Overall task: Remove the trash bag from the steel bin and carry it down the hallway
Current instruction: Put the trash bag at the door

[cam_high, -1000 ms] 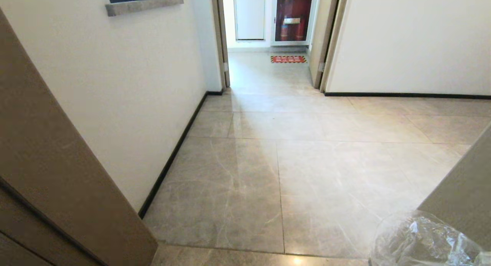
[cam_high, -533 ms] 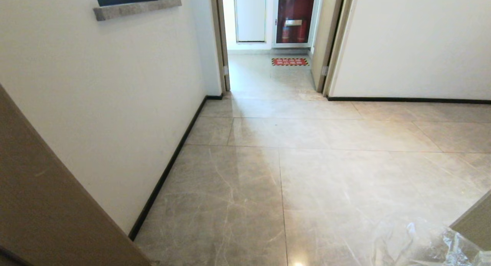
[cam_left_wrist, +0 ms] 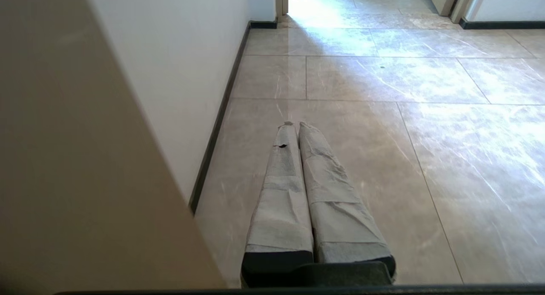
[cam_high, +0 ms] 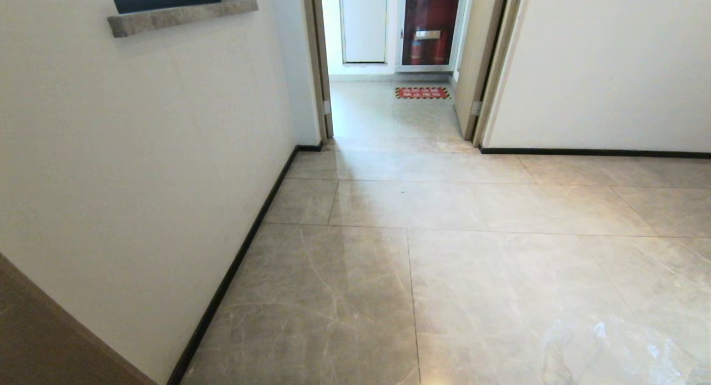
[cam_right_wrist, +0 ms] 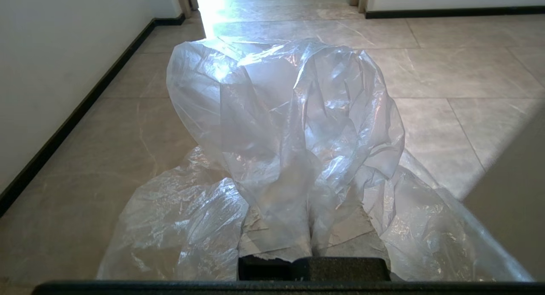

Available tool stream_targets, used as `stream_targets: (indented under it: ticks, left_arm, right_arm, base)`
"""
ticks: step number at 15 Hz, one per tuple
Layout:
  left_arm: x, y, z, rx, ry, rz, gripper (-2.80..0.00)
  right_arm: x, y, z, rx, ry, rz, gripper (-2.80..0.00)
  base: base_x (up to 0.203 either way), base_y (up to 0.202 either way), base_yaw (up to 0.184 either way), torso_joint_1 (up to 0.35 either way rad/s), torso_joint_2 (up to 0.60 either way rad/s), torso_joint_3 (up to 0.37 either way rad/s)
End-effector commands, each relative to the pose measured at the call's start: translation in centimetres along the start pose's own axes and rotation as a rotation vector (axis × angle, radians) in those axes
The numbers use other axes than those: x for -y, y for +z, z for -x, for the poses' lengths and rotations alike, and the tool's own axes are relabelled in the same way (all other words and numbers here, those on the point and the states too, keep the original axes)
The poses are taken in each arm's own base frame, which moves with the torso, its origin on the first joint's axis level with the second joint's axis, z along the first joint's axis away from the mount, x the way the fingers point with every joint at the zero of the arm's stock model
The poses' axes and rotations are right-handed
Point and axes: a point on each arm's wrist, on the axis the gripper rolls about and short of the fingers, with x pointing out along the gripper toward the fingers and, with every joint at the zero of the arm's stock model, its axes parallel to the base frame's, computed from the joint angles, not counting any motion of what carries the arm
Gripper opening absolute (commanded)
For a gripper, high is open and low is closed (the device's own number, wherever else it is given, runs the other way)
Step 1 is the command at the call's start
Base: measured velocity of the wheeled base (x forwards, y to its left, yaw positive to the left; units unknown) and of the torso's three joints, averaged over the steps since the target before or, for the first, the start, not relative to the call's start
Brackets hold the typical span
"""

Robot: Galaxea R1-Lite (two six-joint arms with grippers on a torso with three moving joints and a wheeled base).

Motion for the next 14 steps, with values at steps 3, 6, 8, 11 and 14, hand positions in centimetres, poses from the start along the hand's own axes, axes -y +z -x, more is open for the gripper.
stream_targets:
  ticks: [3, 6, 8, 11, 14]
  left_arm:
    - [0.00, 0.00, 0.00, 0.000, 0.000, 0.000, -2.80]
    - [0.00, -0.03, -0.01, -0.001, 0.000, 0.000, -2.80]
    - [0.00, 0.00, 0.00, 0.000, 0.000, 0.000, -2.80]
    - [0.00, -0.04, -0.01, -0.002, 0.000, 0.000, -2.80]
    - [0.00, -0.04, -0.01, -0.002, 0.000, 0.000, -2.80]
  right_arm:
    - [0.00, -0.07, -0.03, -0.004, -0.001, 0.000, -2.80]
    - [0.00, -0.04, -0.02, -0.003, 0.000, 0.000, -2.80]
    - [0.00, -0.04, -0.02, -0.003, -0.001, 0.000, -2.80]
    - [0.00, -0.04, -0.02, -0.003, -0.001, 0.000, -2.80]
    - [0.00, -0.04, -0.02, -0.003, -0.001, 0.000, -2.80]
  base:
    - [0.193, 0.000, 0.001, 0.001, 0.00, 0.005]
    - [0.194, 0.000, 0.001, 0.004, 0.00, -0.001]
    - [0.195, 0.000, 0.001, 0.000, 0.00, 0.002]
    - [0.203, 0.000, 0.001, 0.002, 0.00, 0.002]
    - [0.199, 0.000, 0.002, 0.004, 0.00, 0.001]
